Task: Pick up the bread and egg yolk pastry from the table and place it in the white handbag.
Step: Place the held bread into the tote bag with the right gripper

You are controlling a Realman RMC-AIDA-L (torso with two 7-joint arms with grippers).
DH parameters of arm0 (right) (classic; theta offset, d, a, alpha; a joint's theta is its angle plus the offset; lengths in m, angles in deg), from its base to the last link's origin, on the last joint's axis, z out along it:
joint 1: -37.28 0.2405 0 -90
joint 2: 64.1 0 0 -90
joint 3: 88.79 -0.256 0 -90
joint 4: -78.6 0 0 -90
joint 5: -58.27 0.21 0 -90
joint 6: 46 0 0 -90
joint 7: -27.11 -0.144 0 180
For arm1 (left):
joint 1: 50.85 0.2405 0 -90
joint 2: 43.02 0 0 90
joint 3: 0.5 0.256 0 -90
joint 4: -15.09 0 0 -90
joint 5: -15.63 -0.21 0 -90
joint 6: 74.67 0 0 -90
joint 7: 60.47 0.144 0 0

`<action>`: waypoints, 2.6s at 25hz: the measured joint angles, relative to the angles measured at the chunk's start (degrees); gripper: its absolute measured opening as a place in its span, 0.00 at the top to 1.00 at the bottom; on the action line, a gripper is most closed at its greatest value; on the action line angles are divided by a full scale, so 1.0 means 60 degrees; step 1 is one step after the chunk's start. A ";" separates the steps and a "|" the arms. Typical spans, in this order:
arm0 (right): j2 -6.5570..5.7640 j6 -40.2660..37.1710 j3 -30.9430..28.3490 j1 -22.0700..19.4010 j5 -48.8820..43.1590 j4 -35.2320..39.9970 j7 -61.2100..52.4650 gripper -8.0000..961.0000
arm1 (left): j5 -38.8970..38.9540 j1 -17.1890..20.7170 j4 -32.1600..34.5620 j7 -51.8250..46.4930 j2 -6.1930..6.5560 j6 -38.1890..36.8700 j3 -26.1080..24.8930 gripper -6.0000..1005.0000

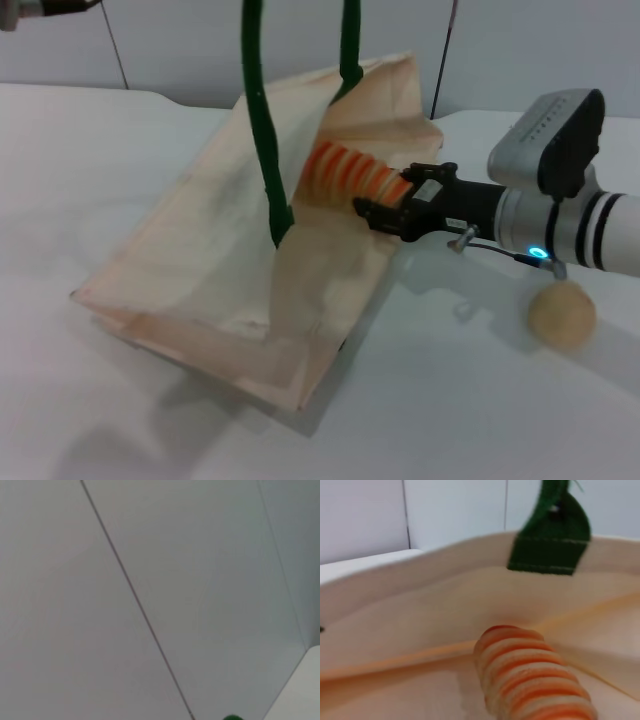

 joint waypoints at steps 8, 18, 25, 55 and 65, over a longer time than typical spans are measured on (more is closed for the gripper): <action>-0.0012 -0.0357 0.0122 -0.0239 -0.0197 -0.0405 -0.0422 0.38 | -0.0473 0.0233 -0.0010 -0.0001 -0.0002 0.0001 -0.0284 0.89; 0.0015 -0.2281 0.0059 -0.0193 -0.0188 -0.1183 -0.0935 0.38 | -0.0640 0.0194 -0.0086 0.0001 -0.0009 -0.0015 -0.0264 0.89; 0.0042 -0.1729 0.0126 0.0104 -0.0240 -0.0692 -0.0819 0.38 | -0.0574 -0.0026 -0.0189 -0.0006 -0.0015 -0.0045 -0.0098 0.89; 0.0020 0.0198 0.0056 0.0577 -0.0454 0.0083 -0.0653 0.36 | -0.0528 -0.0514 -0.0272 -0.0118 -0.0026 -0.0399 0.0865 0.89; 0.0044 0.0304 0.0041 0.0611 -0.0389 0.0086 -0.0649 0.14 | -0.0527 -0.0587 -0.0348 -0.0118 -0.0026 -0.0488 0.0979 0.89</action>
